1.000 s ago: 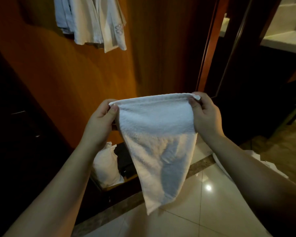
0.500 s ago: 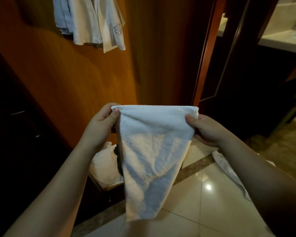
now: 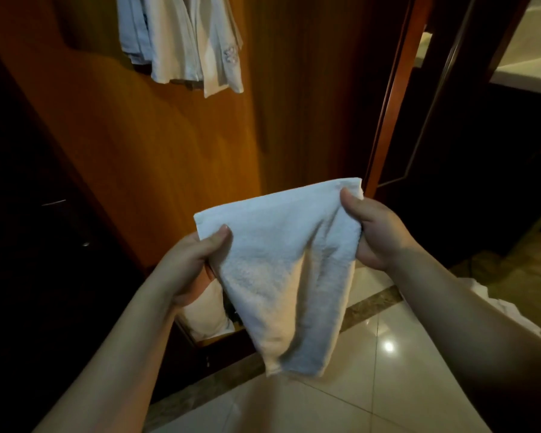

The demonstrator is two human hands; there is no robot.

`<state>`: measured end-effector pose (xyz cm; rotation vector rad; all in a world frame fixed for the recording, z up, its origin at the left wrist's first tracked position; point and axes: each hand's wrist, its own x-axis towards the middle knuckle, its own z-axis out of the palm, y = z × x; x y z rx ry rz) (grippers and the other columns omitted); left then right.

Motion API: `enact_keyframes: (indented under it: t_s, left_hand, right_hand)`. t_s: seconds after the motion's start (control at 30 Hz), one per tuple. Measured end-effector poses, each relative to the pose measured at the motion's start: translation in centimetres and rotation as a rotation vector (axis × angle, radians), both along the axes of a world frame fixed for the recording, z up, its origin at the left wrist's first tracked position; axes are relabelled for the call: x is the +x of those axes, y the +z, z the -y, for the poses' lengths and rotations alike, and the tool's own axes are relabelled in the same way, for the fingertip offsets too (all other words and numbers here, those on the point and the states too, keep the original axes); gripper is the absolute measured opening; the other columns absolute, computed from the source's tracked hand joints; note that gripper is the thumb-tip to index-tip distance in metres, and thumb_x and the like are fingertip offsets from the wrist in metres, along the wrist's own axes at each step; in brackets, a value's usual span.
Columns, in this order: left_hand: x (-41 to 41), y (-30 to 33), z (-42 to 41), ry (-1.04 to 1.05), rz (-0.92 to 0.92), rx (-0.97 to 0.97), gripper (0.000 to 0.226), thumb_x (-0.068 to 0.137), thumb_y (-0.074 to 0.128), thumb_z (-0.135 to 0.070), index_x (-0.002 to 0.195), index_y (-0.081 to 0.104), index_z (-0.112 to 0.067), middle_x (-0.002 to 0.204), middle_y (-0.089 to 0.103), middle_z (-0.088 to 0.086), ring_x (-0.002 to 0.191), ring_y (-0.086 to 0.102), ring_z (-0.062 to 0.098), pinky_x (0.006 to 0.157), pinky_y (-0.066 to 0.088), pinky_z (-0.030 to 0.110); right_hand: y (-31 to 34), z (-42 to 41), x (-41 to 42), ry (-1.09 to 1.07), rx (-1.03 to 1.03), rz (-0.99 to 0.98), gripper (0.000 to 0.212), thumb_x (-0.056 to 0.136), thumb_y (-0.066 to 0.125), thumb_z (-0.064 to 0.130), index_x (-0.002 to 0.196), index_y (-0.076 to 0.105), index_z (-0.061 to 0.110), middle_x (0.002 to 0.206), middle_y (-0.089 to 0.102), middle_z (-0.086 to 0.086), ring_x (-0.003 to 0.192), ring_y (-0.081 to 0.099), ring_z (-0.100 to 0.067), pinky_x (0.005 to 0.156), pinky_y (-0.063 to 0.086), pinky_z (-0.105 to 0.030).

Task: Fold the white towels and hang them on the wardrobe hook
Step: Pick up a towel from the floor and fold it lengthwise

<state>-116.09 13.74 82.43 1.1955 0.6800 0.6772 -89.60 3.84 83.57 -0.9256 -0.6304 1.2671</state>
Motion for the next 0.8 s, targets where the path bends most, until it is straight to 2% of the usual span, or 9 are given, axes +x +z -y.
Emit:
enact_keyframes:
  t_s: [0.1,0.2,0.3,0.43,0.5,0.57,0.63,0.73,0.8]
  left_hand:
    - [0.2,-0.8,0.1,0.091,-0.006,-0.041,0.049,0.081,0.069,-0.035,0.121,0.064,-0.006,0.121,0.070,0.017,0.110,0.068,0.033,0.094,0.055,0.046]
    - [0.9,-1.2,0.4,0.157,-0.017,-0.097,0.036,0.091,0.066,-0.027,0.120,0.065,-0.005,0.117,0.072,0.015,0.109,0.069,0.032,0.095,0.052,0.044]
    - [1.8,-1.7,1.0,0.223,-0.047,-0.136,0.037,0.092,0.060,-0.027,0.122,0.065,-0.005,0.116,0.072,0.014,0.109,0.069,0.032,0.098,0.051,0.045]
    - [2.7,-2.5,2.5,0.316,-0.095,-0.122,0.029,0.098,0.058,-0.026,0.118,0.067,-0.007,0.108,0.076,0.009,0.097,0.074,0.024,0.079,0.057,0.034]
    - [3.0,-2.7,3.6,0.372,-0.117,-0.112,0.024,0.099,0.060,-0.029,0.111,0.070,-0.011,0.101,0.077,0.006,0.093,0.075,0.024,0.080,0.057,0.036]
    - [3.2,-2.8,4.9,0.432,-0.150,-0.092,0.019,0.099,0.060,-0.033,0.100,0.072,-0.019,0.092,0.078,0.001,0.088,0.075,0.022,0.085,0.056,0.041]
    - [3.5,-2.7,6.3,0.471,-0.158,-0.072,0.017,0.099,0.057,-0.035,0.096,0.070,-0.025,0.092,0.078,-0.001,0.091,0.073,0.021,0.090,0.055,0.044]
    - [3.7,-2.7,7.6,0.484,-0.175,-0.016,0.013,0.100,0.054,-0.038,0.092,0.064,-0.034,0.093,0.075,-0.007,0.098,0.071,0.020,0.094,0.054,0.047]
    - [3.6,-2.8,8.0,0.471,-0.179,0.025,0.014,0.101,0.053,-0.036,0.093,0.064,-0.034,0.087,0.075,-0.010,0.095,0.071,0.017,0.090,0.056,0.041]
  right_hand:
    - [-0.7,0.0,0.3,0.011,-0.065,0.050,0.045,0.087,0.059,0.029,0.123,0.062,0.002,0.122,0.069,-0.020,0.115,0.067,-0.033,0.096,0.056,-0.045]
    - [-1.3,-0.3,0.3,0.004,-0.133,0.119,0.049,0.087,0.062,0.031,0.128,0.060,0.004,0.124,0.069,-0.018,0.117,0.066,-0.033,0.103,0.049,-0.049]
    - [-2.4,-0.4,-0.3,-0.058,-0.205,0.134,0.043,0.093,0.061,0.032,0.127,0.061,0.005,0.119,0.072,-0.016,0.112,0.069,-0.031,0.104,0.049,-0.049]
    - [-3.8,0.6,-3.4,-0.244,-0.277,0.164,0.027,0.103,0.053,0.035,0.111,0.068,0.014,0.103,0.077,-0.007,0.100,0.074,-0.027,0.095,0.055,-0.046]
    - [-4.8,1.3,-5.3,-0.378,-0.348,0.327,0.030,0.103,0.049,0.046,0.101,0.068,0.023,0.093,0.078,0.002,0.092,0.075,-0.020,0.089,0.057,-0.044]
    - [-5.4,2.1,-7.4,-0.473,-0.367,0.503,0.036,0.103,0.043,0.053,0.097,0.068,0.027,0.087,0.076,0.004,0.081,0.073,-0.013,0.079,0.059,-0.039]
    - [-5.8,2.7,-9.0,-0.513,-0.304,0.615,0.038,0.103,0.041,0.052,0.097,0.068,0.027,0.082,0.074,0.002,0.072,0.070,-0.010,0.067,0.055,-0.030]
    - [-5.8,3.1,-10.6,-0.431,-0.227,0.701,0.027,0.101,0.042,0.050,0.096,0.064,0.037,0.083,0.072,0.015,0.079,0.068,0.002,0.065,0.047,-0.011]
    - [-5.9,3.3,-11.2,-0.344,-0.217,0.701,0.027,0.094,0.039,0.057,0.099,0.061,0.042,0.091,0.071,0.018,0.087,0.067,0.004,0.070,0.049,-0.010]
